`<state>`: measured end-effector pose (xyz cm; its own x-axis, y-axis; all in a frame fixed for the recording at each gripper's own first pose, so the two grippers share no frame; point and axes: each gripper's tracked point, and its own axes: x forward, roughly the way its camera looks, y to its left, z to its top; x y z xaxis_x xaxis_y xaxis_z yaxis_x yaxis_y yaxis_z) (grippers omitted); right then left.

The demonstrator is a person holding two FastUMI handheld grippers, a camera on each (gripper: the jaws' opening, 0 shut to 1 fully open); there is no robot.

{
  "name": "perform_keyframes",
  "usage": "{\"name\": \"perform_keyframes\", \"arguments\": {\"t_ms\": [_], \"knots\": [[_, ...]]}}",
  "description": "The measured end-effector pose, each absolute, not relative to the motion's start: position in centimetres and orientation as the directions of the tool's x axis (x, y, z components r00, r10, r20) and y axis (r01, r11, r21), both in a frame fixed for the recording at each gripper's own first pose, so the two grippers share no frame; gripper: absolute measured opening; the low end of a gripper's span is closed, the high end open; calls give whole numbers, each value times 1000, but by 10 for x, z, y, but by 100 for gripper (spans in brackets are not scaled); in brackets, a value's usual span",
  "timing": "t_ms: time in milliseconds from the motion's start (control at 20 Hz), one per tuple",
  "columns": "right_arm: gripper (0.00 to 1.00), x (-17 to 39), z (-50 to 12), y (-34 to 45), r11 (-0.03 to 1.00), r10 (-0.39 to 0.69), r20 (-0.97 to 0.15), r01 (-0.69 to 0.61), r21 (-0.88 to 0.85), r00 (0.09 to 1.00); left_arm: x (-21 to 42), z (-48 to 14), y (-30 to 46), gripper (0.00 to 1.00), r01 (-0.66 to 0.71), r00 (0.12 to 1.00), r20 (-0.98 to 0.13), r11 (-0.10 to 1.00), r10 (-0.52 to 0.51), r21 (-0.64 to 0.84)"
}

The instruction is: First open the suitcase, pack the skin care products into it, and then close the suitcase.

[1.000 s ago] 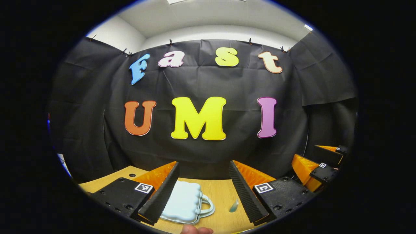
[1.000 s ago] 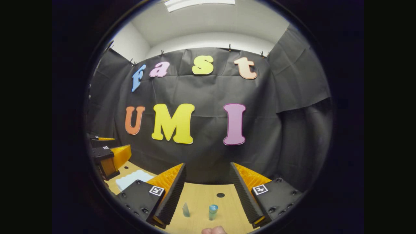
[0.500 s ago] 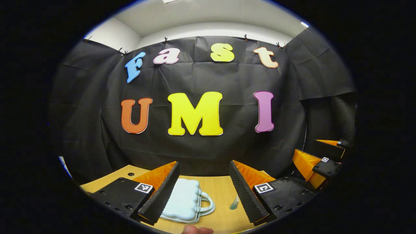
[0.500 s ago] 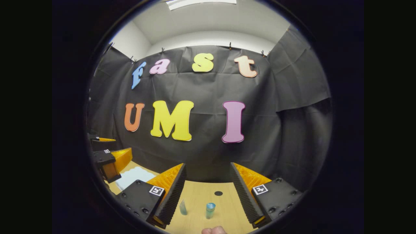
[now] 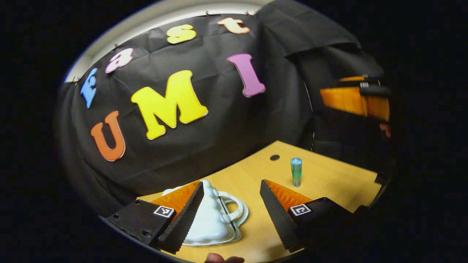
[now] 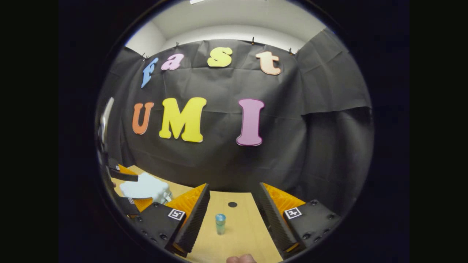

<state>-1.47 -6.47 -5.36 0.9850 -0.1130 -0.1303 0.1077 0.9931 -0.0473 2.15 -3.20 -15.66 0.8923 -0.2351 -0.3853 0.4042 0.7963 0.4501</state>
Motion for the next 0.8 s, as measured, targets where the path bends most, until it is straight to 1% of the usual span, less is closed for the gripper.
{"name": "perform_keyframes", "arguments": {"t_ms": [150, 250, 300, 450, 550, 700, 800], "knots": [[80, -22, -61, -86, 987, -160, -156, 152, -59, 975, 33, -207, -22, 98, 489, 840, -507, 671, -190, 558], [80, -26, -67, -97, 981, -189, -174, 180, -66, 966, 44, -234, -17, 98, 547, 809, -564, 560, -164, 623], [80, -27, -69, -102, 979, -201, -180, 191, -71, 963, 49, -248, -13, 98, 572, 793, -588, 526, -158, 630], [80, -30, -70, -112, 971, -234, -194, 220, -89, 953, 61, -283, -2, 97, 602, 765, -637, 455, -95, 656], [80, -32, -71, -117, 968, -248, -196, 232, -100, 949, 66, -301, 4, 96, 620, 745, -664, 427, -59, 658], [80, -36, -71, -120, 962, -265, -198, 245, -118, 944, 75, -312, 8, 93, 634, 739, -673, 373, -31, 678], [80, -35, -70, -119, 960, -270, -198, 248, -126, 942, 81, -318, 10, 87, 635, 736, -677, 357, -12, 685]]}}
